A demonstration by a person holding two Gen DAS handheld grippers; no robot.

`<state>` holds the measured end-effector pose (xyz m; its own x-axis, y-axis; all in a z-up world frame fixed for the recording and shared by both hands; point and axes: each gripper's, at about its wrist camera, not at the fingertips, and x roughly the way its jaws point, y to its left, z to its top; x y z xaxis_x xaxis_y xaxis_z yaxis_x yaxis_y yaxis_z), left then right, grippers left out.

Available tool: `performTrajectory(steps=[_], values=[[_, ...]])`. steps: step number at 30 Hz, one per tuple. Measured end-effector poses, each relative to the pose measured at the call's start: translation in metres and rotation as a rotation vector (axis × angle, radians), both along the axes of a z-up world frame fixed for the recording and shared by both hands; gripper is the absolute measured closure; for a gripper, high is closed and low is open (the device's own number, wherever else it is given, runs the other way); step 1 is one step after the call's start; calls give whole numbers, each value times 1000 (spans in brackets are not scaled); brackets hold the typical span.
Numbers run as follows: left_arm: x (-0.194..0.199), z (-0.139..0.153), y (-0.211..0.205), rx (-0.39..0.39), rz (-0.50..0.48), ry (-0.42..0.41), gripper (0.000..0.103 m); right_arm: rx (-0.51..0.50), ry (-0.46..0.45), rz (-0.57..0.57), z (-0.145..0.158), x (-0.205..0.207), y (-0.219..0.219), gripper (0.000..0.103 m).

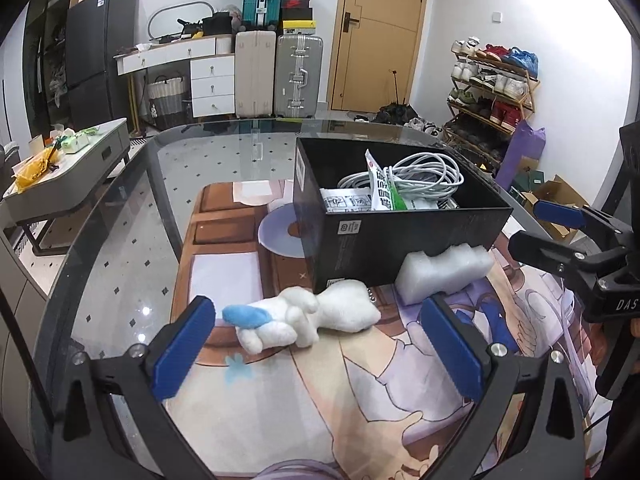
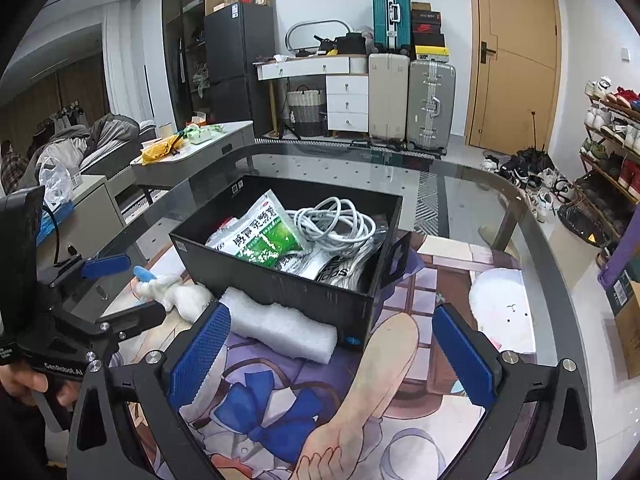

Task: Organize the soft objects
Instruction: 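Move the right gripper to the white foam block and grasp it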

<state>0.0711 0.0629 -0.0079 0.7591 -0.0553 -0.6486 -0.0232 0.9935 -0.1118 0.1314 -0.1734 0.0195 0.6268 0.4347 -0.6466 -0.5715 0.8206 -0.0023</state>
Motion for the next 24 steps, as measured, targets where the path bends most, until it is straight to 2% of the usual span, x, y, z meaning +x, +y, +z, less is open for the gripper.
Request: performTrajectory(steps=[13, 24], values=[[1, -4, 4, -25, 9, 21, 0, -7, 70, -1, -15, 9, 5, 1], [2, -5, 12, -45, 47, 27, 0, -63, 168, 37, -49, 11, 43, 1]])
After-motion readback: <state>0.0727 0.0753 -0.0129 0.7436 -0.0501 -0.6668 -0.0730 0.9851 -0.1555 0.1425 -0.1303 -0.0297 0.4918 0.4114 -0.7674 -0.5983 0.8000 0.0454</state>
